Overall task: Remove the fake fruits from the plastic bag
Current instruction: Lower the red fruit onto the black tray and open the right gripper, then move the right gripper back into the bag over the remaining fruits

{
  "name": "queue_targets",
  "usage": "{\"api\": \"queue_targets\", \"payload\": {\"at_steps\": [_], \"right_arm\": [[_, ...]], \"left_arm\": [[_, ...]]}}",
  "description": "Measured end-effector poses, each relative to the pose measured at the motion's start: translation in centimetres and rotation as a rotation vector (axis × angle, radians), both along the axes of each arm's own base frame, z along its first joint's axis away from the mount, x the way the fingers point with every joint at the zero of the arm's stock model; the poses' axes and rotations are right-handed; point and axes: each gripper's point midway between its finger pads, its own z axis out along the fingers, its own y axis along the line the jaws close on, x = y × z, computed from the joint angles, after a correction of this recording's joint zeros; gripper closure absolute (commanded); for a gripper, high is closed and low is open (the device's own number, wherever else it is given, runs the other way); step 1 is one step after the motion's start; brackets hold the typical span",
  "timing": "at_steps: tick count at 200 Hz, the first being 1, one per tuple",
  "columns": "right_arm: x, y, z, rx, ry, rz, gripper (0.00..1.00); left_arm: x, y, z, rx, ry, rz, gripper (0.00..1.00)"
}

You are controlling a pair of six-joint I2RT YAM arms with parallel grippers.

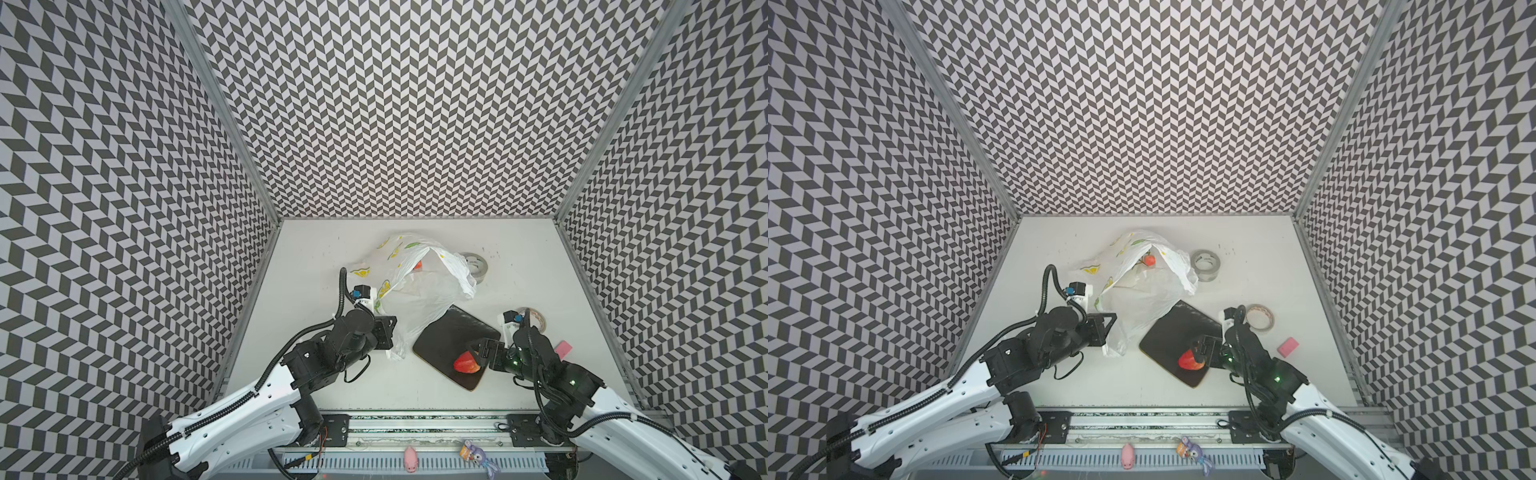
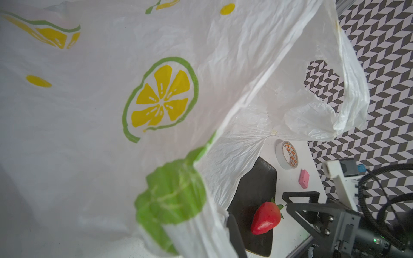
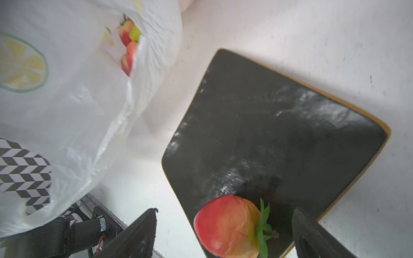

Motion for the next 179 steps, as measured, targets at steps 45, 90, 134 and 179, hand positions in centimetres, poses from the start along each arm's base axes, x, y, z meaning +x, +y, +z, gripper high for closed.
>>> {"api": "queue_targets", "payload": {"at_steps": [45,90,134,179], "right_arm": [[0.9,0.5,7.8,0.068,-0.168,0.022,0.34],[0.1,6.6,14.5,0.058,-0.341,0.302,0.51],[0.8,14.1,10.3,-0.167,-0.352,0.48,0.61],[6.6,17.9,5.6,-0.323,-0.332,0.366,0.62]], "left_arm": [[-0.1,0.2,0.4,-0.011,-0.008,0.0,1.0],[-0.2,0.3,0.9,-0.024,-0.019,0.002,1.0],[-0.4,0.8,1.3,-0.03,-0.028,0.008,1.0],[-0.6,1.1,0.8,-0.018,-0.009,0.012,1.0]]}}
